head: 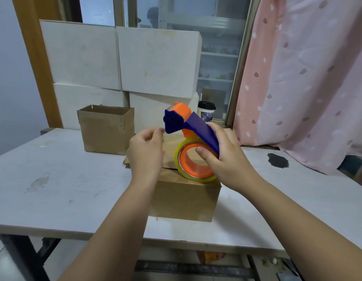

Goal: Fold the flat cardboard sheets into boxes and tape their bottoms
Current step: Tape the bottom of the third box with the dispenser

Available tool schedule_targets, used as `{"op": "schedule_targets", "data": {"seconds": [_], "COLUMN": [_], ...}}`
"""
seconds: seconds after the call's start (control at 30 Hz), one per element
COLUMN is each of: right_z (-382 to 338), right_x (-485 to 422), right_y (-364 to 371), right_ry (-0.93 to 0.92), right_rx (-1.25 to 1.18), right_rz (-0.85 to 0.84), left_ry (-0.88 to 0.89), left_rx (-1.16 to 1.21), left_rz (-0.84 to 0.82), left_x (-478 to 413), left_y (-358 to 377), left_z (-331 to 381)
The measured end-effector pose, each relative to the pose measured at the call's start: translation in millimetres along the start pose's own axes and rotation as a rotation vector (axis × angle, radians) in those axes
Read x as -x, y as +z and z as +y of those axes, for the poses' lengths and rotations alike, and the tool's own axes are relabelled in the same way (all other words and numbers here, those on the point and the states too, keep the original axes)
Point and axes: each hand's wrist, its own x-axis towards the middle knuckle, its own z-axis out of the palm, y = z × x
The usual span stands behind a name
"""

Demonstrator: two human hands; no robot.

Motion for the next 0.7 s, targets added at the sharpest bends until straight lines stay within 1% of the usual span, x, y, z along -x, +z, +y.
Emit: {"op": "schedule_targets", "data": {"seconds": [0.03, 0.07, 0.2, 0.3, 0.4, 0.47, 0.53, 0.7], "right_z": [0.6, 1.1, -3.1, -8.0, -10.0, -11.1, -13.0, -15.1], "right_x": [1.3, 2.6, 7.3, 9.6, 11.4, 10.2, 7.4, -1.6], "right_y": [-0.2, -0.6, -3.5, -3.5, -0.7, 1.5, 3.0, 8.2], "right_ry": [0.006, 0.008, 0.035, 0.048, 0.043, 0.047, 0.058, 0.03], "right_rx": [-0.031, -0.06, -0.217, -0.299, -0.326, -0.319, -0.298, -0.23], "right_rz": [-0.001, -0.003, -0.008, -0.018, -0.021, -0.021, -0.021, 0.006], "left_ry": [0.033, 0.017, -0.239, -0.34, -0.427, -0.461, -0.471, -0.45], "left_rx": [-0.056, -0.052, 0.108, 0.222, 0.363, 0.414, 0.416, 0.324], "left_rz": [0.011, 0.01, -0.047, -0.052, -0.053, -0.067, -0.084, -0.085], "left_x": [-1.0, -1.8, -4.8, -6.0, -8.8, -10.9, -12.7, -15.6], "left_y": [-3.7, -7.3, -19.6, -26.3, -32.5, -36.5, -40.3, -48.0], "left_z": [-1.0, -2.5, -11.8, -18.2, -23.2, -26.6, -30.0, -38.4]}}
